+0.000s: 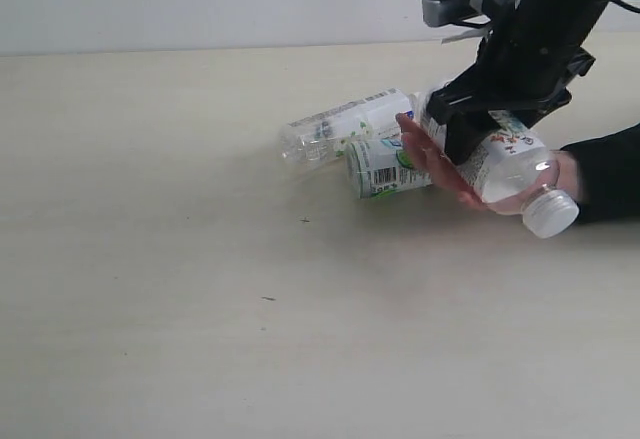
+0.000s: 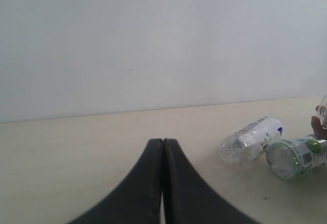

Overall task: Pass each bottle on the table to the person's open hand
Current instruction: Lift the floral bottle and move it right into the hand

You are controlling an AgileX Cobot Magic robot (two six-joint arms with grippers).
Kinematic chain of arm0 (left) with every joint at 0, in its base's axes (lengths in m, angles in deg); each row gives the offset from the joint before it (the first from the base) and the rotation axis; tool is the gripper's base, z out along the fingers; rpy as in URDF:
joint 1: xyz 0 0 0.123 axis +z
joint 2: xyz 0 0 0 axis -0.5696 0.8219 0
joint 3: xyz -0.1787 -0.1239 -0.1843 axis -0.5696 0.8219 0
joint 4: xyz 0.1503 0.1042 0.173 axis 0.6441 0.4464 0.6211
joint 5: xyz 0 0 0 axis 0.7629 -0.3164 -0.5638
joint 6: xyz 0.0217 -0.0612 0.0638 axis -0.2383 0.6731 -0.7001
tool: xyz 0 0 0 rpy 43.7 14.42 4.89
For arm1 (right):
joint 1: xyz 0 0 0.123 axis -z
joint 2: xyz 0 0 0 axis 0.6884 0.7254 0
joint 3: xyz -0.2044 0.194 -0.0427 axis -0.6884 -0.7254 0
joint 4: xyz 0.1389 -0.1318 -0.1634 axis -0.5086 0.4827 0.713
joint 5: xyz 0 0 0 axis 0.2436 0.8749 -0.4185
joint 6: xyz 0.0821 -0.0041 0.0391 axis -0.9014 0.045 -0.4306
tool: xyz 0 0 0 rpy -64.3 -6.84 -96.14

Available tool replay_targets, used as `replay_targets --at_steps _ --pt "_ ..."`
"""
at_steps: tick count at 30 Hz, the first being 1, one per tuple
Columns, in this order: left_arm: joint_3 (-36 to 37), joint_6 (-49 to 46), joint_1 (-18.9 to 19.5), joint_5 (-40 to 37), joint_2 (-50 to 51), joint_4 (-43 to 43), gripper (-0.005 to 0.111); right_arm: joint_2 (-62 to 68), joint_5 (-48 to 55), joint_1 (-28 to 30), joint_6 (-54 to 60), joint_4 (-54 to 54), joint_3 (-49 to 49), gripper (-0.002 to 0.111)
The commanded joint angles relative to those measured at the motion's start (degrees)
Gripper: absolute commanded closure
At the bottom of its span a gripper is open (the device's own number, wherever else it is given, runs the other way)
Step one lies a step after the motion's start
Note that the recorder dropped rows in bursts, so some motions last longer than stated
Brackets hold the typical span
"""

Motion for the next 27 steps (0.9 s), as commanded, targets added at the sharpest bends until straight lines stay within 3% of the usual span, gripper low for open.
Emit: replay_targets --at_steps 1,4,7,13,17,27 --pt "0.2 0.4 0.2 0.1 0.1 0.0 0.107 0.6 1.0 0.4 0.6 0.5 0.6 0.108" --pt "0.2 0.4 0.2 0.1 0.1 0.0 0.107 0.6 1.0 0.4 0.6 0.5 0.6 0.107" --pt "0.2 0.4 0.2 0.1 0.1 0.0 0.107 0.6 0.6 0.4 0.6 0.0 0.6 0.096" --pt "0.2 0.4 0.2 0.1 0.1 0.0 0.107 0.6 0.6 0.4 0.6 -2.2 0.6 0.055" --pt "0.2 0.4 0.2 0.1 0.1 0.0 0.107 0.6 1.1 0.4 0.6 -2.2 0.6 0.036" --pt "0.2 0.4 0.2 0.1 0.1 0.0 0.107 -0.1 1.2 0.4 0.6 -1.6 0.6 0.022"
